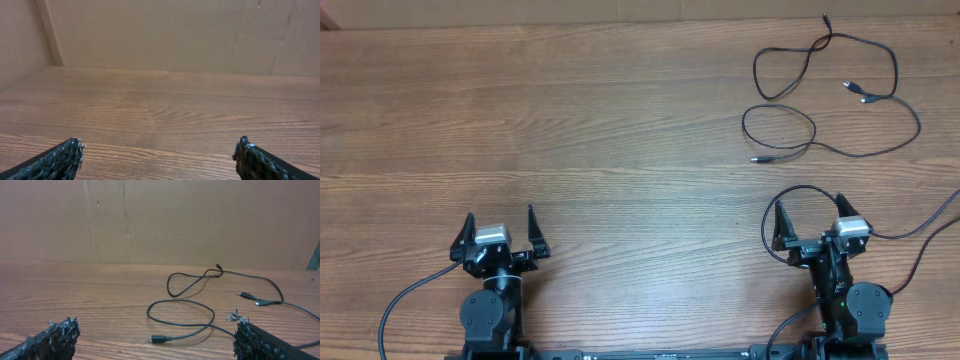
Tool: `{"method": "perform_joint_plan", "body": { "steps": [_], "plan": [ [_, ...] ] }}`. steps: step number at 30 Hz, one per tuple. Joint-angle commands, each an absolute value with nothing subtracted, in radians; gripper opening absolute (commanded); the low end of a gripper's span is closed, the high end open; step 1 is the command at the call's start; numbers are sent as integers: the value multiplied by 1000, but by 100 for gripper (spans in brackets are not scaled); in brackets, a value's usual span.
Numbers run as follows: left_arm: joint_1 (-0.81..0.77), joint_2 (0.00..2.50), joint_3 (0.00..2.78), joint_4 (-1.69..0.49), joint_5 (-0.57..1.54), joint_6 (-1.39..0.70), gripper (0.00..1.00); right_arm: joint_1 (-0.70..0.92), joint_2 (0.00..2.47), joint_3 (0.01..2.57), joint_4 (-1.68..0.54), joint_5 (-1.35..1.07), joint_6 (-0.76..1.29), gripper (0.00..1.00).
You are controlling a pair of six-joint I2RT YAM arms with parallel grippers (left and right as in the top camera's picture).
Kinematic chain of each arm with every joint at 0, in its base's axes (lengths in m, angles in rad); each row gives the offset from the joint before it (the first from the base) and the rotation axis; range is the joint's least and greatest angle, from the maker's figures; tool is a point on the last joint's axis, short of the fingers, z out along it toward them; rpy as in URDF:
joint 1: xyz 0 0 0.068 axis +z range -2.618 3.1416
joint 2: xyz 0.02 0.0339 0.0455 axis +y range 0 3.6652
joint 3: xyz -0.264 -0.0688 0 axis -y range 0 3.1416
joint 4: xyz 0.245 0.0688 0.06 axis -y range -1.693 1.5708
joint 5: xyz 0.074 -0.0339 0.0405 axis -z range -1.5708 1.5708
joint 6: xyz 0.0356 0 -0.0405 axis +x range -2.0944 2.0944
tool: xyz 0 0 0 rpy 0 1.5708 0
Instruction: Untangle cables
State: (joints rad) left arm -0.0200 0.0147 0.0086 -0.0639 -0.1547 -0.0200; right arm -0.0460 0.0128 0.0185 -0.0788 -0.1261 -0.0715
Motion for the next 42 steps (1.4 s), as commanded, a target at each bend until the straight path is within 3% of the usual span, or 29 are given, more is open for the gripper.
{"method": "perform_joint_plan", "body": {
  "steps": [1, 31, 42],
  "plan": [
    [-20, 2, 5, -65, -157, -33, 100, -51, 3, 8, -74, -121, -73, 100],
    [-20, 4, 5, -64, -157, -33, 99, -51, 3, 8, -74, -121, -73, 100],
    [-20, 4, 5, -64, -157, -33, 100, 42, 3, 8, -75, -119, -73, 100]
  ]
}}
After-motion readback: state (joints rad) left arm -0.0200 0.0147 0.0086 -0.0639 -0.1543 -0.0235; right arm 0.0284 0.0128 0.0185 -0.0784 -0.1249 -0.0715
